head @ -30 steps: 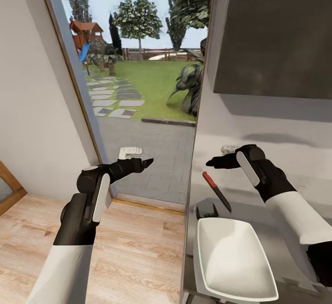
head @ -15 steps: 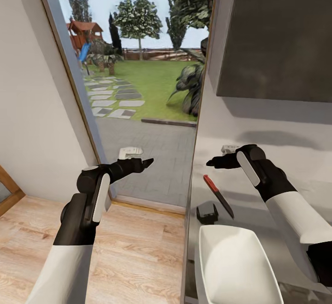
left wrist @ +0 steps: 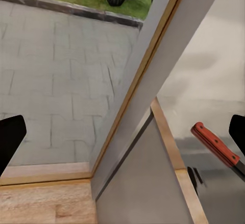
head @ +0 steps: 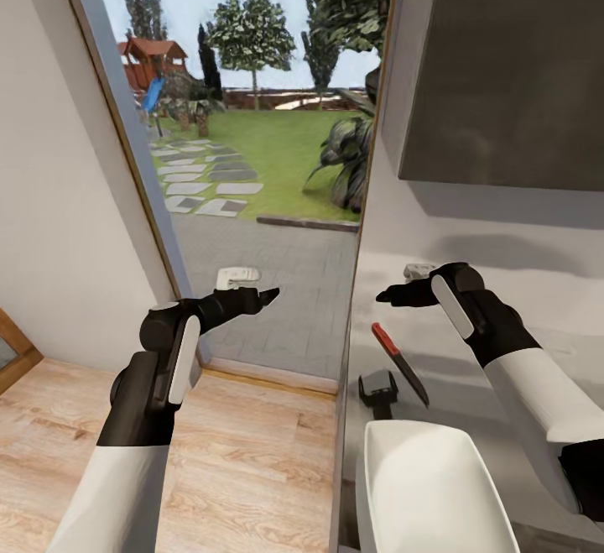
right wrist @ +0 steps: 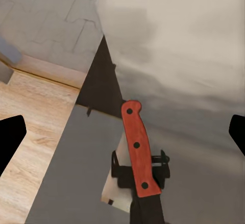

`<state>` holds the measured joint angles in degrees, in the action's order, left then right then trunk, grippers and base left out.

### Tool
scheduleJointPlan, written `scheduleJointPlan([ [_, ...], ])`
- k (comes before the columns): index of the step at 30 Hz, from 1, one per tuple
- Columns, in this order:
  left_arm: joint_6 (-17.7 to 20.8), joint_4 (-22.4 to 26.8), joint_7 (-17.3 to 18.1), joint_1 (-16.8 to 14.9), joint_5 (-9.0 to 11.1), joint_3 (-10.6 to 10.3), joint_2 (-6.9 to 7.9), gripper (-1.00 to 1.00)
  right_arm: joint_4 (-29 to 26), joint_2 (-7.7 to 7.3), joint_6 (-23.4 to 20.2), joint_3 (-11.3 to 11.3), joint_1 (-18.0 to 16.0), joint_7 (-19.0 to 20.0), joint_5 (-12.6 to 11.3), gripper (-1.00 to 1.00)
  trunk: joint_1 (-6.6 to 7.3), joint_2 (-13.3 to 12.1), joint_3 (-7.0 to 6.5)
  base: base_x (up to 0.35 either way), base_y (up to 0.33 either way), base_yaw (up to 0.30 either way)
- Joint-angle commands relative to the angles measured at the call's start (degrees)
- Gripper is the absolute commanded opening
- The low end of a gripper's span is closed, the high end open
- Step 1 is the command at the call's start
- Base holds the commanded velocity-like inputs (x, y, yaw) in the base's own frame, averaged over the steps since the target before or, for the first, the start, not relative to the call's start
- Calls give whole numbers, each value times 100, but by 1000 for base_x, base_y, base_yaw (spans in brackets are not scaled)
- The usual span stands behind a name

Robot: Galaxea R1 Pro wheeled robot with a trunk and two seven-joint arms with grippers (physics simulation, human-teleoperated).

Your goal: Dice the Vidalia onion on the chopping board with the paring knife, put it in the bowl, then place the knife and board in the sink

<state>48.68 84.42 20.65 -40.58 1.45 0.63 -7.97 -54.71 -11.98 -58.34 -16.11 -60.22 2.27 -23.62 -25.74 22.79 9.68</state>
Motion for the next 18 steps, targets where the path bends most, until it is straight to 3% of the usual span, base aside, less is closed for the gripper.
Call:
scheduleJointPlan([
  [1,37,4,9,-5,14,7,-3,100,-4,-6,-19,-15,-7,23,24,100,-4,13,13,14,0,0],
  [9,37,4,8,-5,14,7,-3,100,18,-27,-18,-16,-7,-43,29,100,-4,13,13,4,0,0],
  [13,37,4,9,-6,14,7,-3,100,144,-31,-15,-13,-7,-272,32,100,-4,13,13,0,0,0],
  [18,36,4,7,-6,14,7,-3,100,716,-26,0,18,-7,-734,33,100,-4,13,13,0,0,0],
])
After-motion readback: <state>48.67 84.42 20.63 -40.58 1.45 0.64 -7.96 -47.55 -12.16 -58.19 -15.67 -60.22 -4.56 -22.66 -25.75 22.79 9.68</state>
